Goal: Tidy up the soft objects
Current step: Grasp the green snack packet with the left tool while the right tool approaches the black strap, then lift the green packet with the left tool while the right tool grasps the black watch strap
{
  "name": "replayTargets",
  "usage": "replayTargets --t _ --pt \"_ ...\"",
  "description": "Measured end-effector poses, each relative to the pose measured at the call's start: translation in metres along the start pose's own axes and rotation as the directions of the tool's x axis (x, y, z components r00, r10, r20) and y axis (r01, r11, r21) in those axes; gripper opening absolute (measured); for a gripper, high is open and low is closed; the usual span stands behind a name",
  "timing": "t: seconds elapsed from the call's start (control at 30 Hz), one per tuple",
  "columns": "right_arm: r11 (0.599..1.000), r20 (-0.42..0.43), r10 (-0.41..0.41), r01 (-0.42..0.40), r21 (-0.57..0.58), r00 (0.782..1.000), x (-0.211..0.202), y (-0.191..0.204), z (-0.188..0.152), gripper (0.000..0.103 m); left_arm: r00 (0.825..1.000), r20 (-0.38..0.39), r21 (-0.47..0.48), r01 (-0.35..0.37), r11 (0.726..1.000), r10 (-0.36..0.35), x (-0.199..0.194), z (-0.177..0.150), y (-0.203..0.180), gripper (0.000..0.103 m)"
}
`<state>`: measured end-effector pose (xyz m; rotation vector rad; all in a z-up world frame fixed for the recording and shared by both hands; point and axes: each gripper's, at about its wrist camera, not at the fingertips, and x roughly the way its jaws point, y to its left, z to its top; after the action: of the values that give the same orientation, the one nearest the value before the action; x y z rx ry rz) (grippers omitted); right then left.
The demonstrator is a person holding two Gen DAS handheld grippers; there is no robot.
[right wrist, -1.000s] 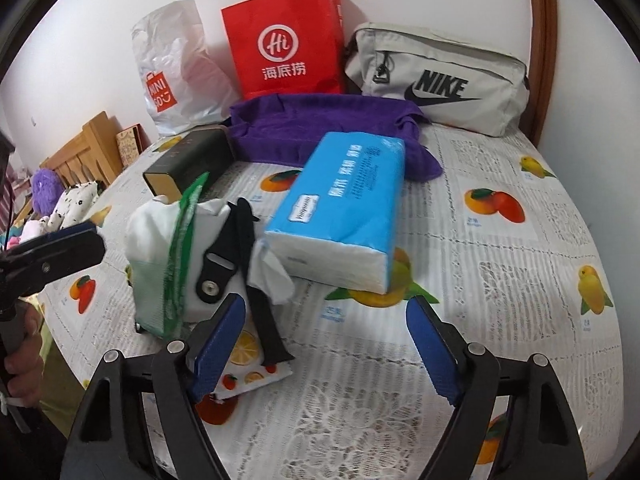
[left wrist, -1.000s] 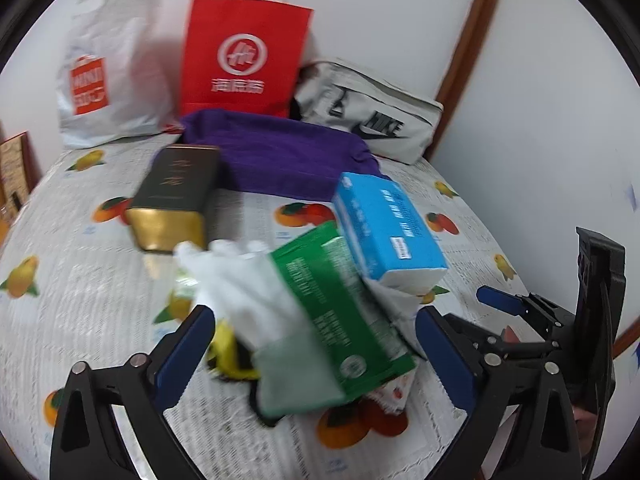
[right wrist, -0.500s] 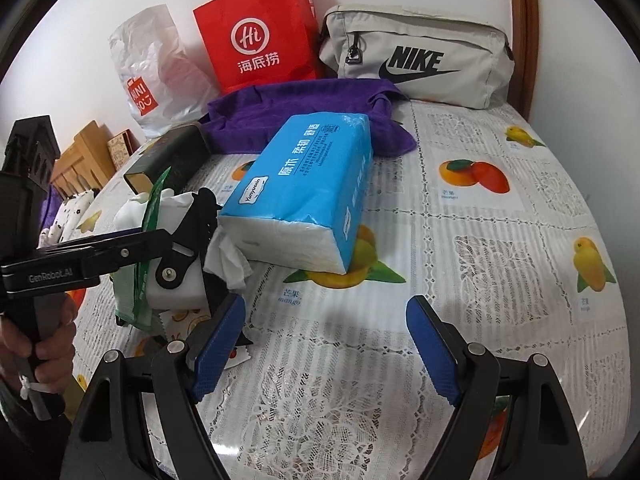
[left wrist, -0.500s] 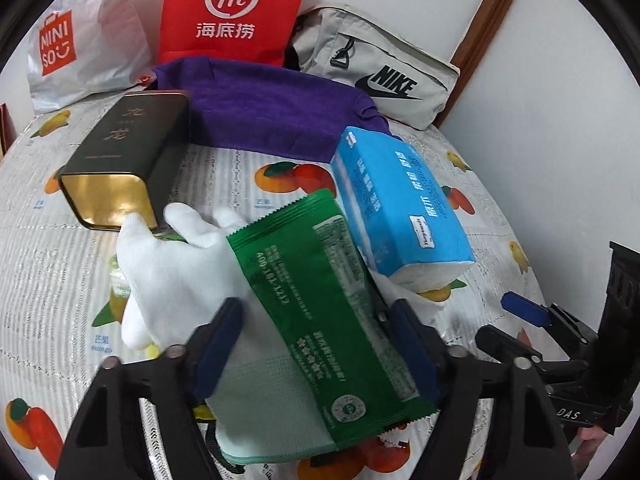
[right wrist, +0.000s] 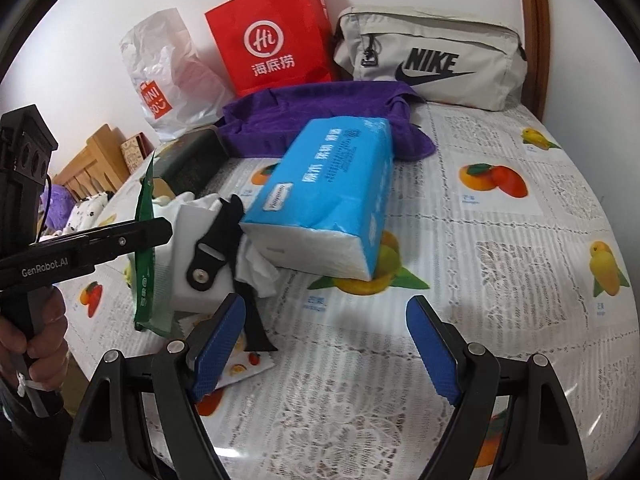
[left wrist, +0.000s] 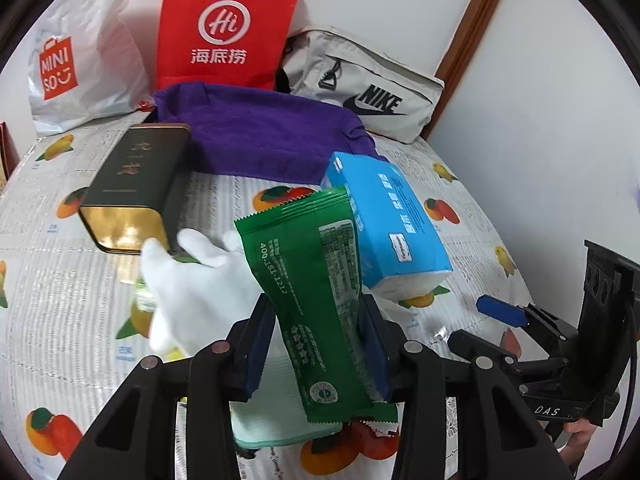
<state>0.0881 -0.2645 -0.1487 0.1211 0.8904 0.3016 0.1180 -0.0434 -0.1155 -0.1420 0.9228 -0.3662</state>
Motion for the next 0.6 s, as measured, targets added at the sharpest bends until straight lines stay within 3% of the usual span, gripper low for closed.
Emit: replayTargets --t 0.33,0.6 --pt "0.996 -0.002 0.080 -0.081 -0.039 0.997 0.005 0.025 0.010 0.083 0.997 0.050 -0.042 -0.057 0.997 0.059 -0.029 0.004 0.031 0.035" --pt "0.995 -0.049 0.044 -0.048 -0.091 0.998 0.014 0.025 0.003 0.077 0.992 0.071 -0.087 -0.094 0.992 0.101 -0.041 0.001 0.055 0.035"
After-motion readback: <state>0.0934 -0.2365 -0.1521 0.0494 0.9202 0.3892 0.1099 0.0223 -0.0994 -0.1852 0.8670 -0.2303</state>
